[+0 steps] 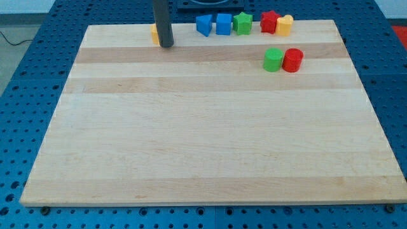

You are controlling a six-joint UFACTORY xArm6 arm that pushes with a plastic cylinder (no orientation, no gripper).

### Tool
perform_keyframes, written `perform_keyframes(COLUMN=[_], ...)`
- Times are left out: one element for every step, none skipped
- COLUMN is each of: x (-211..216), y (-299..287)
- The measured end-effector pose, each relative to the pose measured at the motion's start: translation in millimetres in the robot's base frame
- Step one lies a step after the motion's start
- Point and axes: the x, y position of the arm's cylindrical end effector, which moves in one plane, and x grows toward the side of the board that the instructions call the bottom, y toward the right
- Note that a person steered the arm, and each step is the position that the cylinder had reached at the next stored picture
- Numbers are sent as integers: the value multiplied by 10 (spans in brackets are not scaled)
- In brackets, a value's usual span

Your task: Push the yellow hexagon to the left of the blue triangle

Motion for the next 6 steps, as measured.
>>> perform_keyframes(x=[149, -111, -367, -510, -549, -550], y=[-452, -547, -312, -102, -81, -215])
